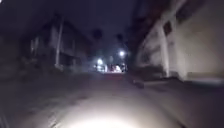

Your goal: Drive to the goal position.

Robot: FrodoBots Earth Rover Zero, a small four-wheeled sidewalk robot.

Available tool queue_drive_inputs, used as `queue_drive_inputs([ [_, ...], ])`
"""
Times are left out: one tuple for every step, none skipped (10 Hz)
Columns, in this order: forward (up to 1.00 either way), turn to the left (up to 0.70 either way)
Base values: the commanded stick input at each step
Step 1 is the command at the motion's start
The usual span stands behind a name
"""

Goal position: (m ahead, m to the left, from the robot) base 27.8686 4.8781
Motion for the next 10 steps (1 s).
queue_drive_inputs([
  [0.7,-0.35],
  [0.7,-0.03],
  [0.7,0.0],
  [0.7,0.0],
  [0.7,0.0],
  [0.7,0.0],
  [0.7,0.0],
  [0.7,0.0],
  [0.7,0.0],
  [0.7,0.0],
])
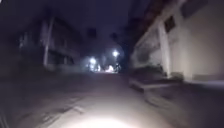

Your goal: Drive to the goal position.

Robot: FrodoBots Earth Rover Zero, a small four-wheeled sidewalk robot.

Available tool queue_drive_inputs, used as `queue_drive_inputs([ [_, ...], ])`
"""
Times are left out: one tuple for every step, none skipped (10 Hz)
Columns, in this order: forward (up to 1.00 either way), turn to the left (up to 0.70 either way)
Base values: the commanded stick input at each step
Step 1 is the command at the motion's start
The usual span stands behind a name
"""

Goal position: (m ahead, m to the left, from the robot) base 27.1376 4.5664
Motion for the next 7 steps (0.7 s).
queue_drive_inputs([
  [0.7,0.0],
  [0.7,-0.15],
  [0.7,-0.35],
  [0.7,-0.35],
  [0.7,-0.35],
  [0.7,-0.17],
  [0.7,0.0],
])
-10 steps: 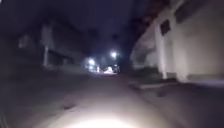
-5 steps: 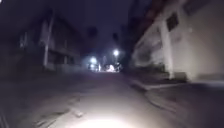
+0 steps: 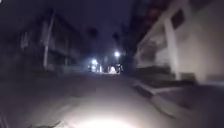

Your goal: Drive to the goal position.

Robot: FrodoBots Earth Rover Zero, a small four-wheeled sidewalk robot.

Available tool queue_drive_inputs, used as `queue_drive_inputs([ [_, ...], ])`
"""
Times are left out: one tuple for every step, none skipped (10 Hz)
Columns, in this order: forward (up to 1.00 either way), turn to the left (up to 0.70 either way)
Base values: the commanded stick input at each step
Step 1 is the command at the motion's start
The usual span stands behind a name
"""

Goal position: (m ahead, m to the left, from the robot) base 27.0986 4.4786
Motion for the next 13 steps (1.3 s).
queue_drive_inputs([
  [0.7,0.0],
  [0.7,0.0],
  [0.7,0.0],
  [0.7,0.0],
  [0.7,0.0],
  [0.7,0.0],
  [0.7,0.0],
  [0.7,0.0],
  [0.7,0.0],
  [0.7,0.0],
  [0.7,-0.17],
  [0.7,-0.35],
  [0.7,-0.18],
])
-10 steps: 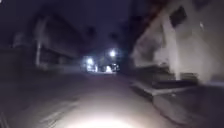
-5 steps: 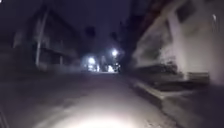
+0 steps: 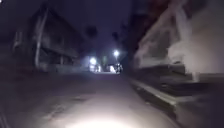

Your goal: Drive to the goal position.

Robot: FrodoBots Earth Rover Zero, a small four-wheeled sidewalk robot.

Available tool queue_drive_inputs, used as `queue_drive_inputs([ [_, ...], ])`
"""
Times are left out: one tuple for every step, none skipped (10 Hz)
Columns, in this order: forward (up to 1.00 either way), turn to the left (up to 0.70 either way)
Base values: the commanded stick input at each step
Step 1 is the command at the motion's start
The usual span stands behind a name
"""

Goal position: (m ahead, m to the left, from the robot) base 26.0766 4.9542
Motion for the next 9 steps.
queue_drive_inputs([
  [0.7,-0.04],
  [0.7,0.0],
  [0.7,0.0],
  [0.7,0.0],
  [0.7,0.0],
  [0.7,0.0],
  [0.7,0.0],
  [0.7,-0.21],
  [0.7,-0.35],
])
